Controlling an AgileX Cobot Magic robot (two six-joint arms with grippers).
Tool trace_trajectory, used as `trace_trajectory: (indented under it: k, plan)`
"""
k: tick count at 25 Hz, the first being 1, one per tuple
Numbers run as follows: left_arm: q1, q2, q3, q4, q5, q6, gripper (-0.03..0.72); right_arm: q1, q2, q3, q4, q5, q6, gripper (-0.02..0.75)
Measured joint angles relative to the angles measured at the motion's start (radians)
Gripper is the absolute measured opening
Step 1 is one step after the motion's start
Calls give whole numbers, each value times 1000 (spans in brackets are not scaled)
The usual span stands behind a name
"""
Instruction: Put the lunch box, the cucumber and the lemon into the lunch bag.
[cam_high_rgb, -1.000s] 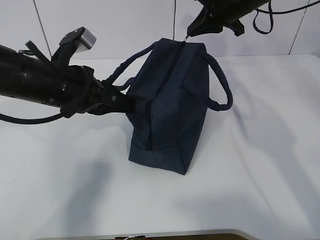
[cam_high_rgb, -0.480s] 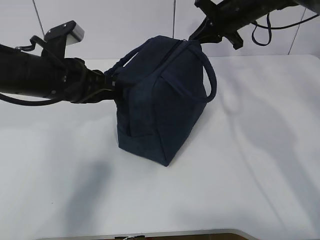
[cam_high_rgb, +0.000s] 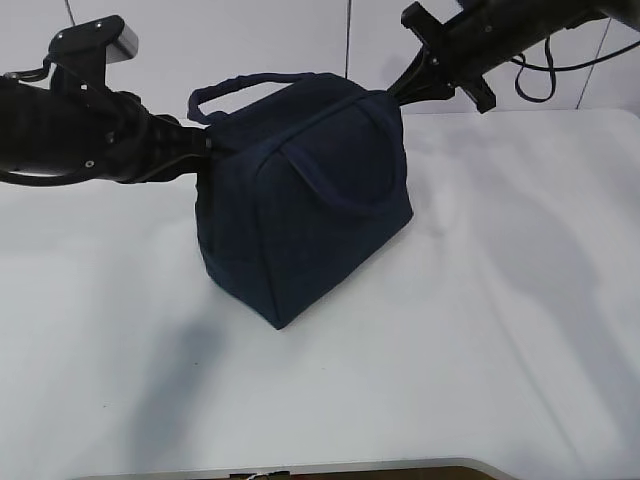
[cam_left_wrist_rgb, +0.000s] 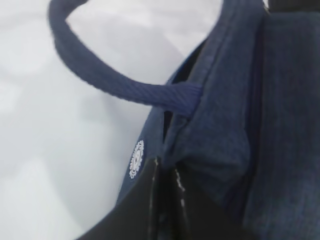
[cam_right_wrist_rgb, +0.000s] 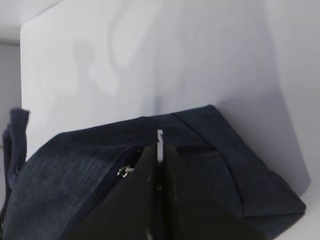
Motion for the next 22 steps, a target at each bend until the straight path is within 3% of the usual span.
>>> trace_trajectory:
  k: [5, 12, 22]
  plan:
    - [0, -11, -2, -4, -55, 0, -9, -22, 0, 0, 31, 43, -4, 5]
    - [0, -11, -55, -4, -74, 0, -9, -31, 0, 0, 181, 45, -4, 5]
    - [0, -11, -75, -2, -83, 0, -9, -31, 2, 0, 199, 45, 15, 5]
